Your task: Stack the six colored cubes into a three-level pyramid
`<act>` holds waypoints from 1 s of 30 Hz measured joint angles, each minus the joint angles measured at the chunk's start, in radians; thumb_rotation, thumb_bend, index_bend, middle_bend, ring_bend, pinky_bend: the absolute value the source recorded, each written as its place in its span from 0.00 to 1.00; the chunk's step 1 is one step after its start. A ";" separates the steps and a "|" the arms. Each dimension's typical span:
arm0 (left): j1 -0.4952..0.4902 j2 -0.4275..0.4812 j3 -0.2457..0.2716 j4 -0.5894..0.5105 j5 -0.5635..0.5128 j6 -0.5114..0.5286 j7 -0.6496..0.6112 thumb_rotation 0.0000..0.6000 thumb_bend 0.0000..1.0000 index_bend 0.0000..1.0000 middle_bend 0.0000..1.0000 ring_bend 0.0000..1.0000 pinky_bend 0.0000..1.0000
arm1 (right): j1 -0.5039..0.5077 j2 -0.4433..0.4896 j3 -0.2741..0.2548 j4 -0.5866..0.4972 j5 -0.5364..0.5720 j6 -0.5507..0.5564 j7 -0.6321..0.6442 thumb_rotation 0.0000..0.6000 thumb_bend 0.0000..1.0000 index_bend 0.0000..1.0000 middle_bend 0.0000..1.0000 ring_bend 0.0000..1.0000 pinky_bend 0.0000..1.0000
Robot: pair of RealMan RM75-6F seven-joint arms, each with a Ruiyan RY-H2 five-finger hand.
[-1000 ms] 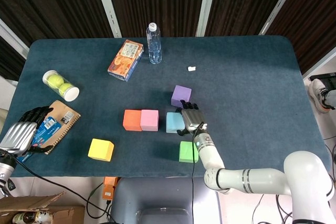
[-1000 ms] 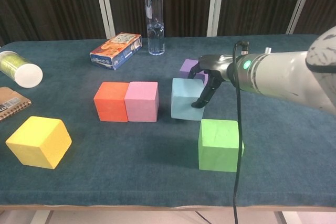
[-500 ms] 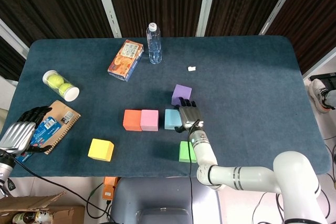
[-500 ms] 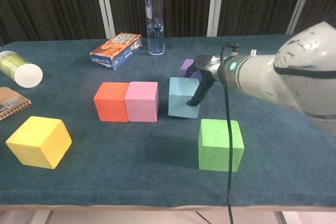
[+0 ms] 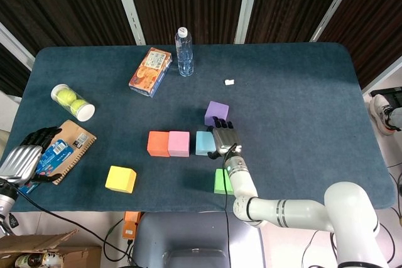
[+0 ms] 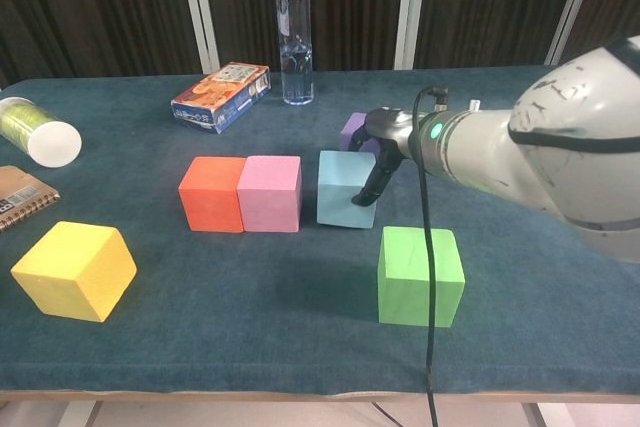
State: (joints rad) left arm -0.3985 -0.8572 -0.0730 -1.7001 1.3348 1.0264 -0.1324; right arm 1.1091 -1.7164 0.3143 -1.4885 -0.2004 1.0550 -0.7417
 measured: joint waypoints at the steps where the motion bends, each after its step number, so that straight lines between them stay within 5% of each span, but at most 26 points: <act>1: 0.000 0.000 0.000 0.001 0.000 -0.001 -0.001 1.00 0.04 0.10 0.06 0.00 0.10 | 0.000 -0.001 0.001 0.000 -0.001 0.000 0.000 1.00 0.21 0.52 0.01 0.00 0.00; 30: -0.004 0.001 0.000 0.011 -0.003 -0.015 -0.012 1.00 0.04 0.09 0.06 0.00 0.10 | 0.017 -0.042 0.022 0.039 0.008 -0.027 -0.010 1.00 0.21 0.49 0.01 0.00 0.00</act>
State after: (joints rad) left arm -0.4020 -0.8562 -0.0733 -1.6893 1.3314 1.0117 -0.1446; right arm 1.1258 -1.7587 0.3364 -1.4495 -0.1927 1.0279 -0.7515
